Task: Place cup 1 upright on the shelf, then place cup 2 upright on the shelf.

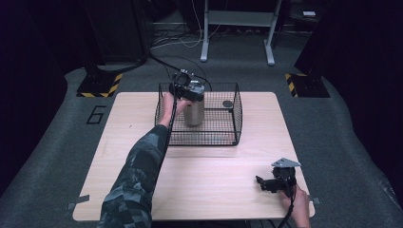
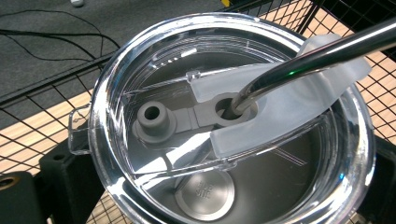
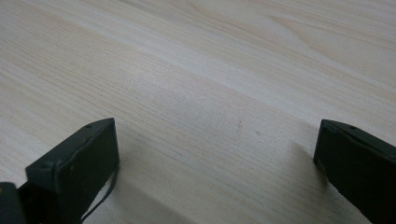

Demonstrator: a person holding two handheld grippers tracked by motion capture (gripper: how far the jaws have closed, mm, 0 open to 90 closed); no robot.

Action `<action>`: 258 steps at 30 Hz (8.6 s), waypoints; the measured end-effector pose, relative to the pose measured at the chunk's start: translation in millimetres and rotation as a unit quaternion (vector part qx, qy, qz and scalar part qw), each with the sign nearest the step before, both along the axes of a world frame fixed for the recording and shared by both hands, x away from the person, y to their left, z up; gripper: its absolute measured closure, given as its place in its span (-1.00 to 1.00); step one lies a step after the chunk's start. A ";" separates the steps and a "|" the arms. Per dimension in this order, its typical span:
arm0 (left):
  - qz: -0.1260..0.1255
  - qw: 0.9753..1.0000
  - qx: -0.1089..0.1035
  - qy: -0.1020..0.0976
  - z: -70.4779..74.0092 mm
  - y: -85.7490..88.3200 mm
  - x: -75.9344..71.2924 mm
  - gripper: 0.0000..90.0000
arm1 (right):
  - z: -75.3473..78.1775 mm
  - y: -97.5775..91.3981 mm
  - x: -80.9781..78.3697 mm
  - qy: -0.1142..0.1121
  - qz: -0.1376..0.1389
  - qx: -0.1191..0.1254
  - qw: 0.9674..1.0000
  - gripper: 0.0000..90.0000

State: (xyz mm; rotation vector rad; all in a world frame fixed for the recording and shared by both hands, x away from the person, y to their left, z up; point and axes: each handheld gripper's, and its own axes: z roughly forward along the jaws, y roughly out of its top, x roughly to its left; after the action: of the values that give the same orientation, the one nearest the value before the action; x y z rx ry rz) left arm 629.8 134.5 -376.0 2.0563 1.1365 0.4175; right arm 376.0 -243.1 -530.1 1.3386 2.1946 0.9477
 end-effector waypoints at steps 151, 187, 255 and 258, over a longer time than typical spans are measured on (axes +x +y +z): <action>-0.006 0.992 -0.048 -0.119 -24.8 158.7 -298.9 -1.00 | 0.0 -1.0 0.3 0.000 0.005 -0.010 1.000 -1.00; 0.046 0.996 -0.030 -0.076 -84.7 173.8 -326.1 -0.99 | -0.1 -1.0 0.3 0.000 0.004 -0.009 1.000 -1.00; -0.108 0.989 -0.020 -0.094 -20.5 119.3 -267.7 -0.87 | -0.1 -0.9 0.3 0.000 0.004 -0.008 1.000 -1.00; -0.115 0.989 -0.018 -0.095 -16.2 114.6 -263.6 -0.87 | 0.1 -1.1 0.3 0.001 0.005 -0.010 1.000 -1.00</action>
State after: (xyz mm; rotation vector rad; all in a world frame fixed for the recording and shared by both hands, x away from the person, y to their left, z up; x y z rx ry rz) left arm 366.2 249.2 -392.2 2.0382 0.7782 0.4626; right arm 376.3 -244.1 -530.0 1.3221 2.2081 0.9263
